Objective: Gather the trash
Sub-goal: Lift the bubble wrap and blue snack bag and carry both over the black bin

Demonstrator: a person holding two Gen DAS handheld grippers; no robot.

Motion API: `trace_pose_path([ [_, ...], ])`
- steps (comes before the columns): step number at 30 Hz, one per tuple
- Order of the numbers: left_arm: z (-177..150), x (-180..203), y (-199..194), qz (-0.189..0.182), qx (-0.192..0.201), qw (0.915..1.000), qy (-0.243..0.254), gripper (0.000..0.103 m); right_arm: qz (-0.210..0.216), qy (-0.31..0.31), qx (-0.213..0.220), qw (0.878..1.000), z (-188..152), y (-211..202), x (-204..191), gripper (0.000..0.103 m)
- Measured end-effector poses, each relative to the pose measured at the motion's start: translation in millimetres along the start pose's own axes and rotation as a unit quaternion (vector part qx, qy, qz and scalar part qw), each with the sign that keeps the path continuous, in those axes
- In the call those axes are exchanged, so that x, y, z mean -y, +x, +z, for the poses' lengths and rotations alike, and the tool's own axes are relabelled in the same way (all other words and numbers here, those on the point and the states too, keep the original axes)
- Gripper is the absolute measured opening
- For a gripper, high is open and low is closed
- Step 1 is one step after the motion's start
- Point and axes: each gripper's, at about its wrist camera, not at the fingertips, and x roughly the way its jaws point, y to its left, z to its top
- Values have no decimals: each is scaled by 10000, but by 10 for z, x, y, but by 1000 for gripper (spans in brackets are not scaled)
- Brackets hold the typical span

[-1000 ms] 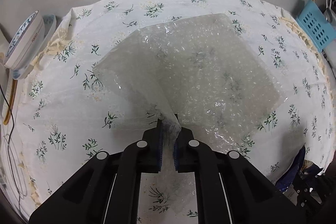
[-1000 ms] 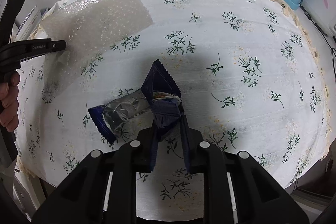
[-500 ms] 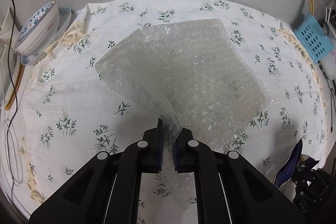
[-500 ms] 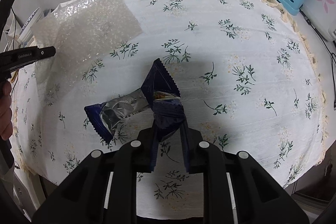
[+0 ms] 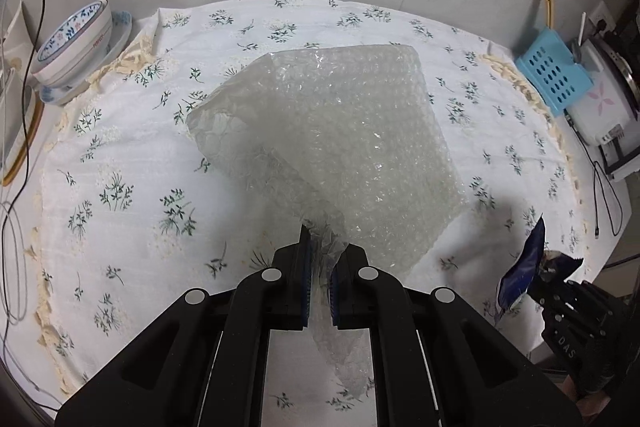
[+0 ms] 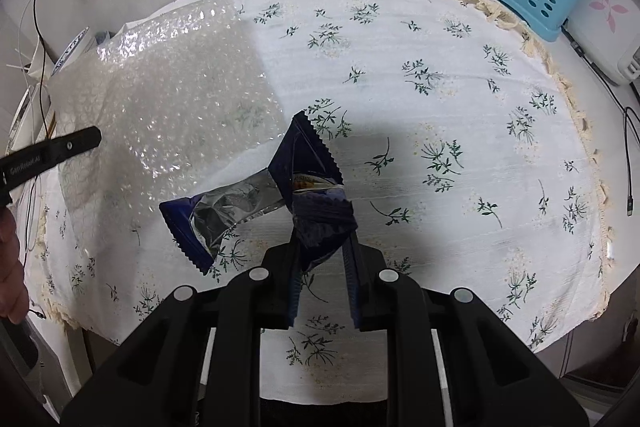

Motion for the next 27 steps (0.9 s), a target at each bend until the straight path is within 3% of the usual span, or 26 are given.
trace_pose_path([
  [27,-813,338,-415,-233,-27,9997,-11,6,197,-78,311,9993,-489,-580,206,18],
])
